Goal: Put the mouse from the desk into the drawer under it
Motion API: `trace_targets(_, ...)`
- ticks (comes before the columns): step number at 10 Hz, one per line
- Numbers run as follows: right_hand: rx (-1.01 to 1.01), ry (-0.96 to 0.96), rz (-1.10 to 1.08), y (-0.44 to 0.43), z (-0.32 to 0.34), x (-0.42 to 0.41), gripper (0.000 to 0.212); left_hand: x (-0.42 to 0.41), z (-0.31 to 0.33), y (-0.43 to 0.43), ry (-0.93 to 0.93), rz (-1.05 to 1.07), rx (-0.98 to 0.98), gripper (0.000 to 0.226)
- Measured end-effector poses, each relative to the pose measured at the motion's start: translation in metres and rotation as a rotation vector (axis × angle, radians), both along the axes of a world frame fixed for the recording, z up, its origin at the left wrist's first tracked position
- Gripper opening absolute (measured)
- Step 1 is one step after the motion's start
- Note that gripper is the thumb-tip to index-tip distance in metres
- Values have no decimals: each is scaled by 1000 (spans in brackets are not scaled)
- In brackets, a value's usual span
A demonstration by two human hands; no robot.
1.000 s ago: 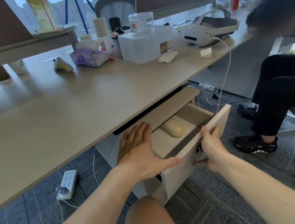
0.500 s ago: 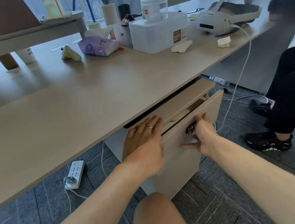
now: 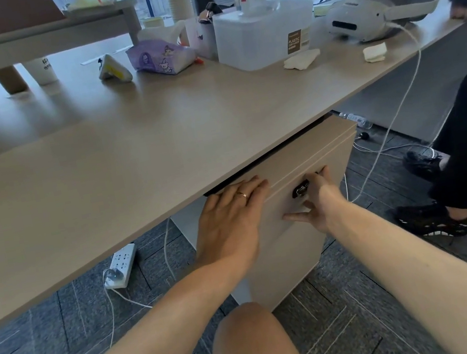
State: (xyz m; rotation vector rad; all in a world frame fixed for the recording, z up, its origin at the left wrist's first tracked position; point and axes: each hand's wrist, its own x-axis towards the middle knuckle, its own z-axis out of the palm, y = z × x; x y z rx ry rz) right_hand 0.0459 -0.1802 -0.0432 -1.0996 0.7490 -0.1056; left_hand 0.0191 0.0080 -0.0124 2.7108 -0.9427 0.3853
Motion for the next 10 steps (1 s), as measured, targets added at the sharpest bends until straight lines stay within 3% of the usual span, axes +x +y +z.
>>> trace_targets(4,-69,15,25,2,3,8,14,1,0,-1,5,4,19,88)
trace_targets(6,-57,15,18,0,2,8,31,3,-5,0,-20,0,20,88)
trace_targets(8,-94,22,64,1,9,-4,24,3,14,-2,61,-10,73,92)
trace_targets(9,-260,93,171,-10,21,-17,38,14,32,-2,204,-57,132,88)
trace_targets(10,-664,167,341,-28,44,-38,64,6,39,0,380,-56,257,98)
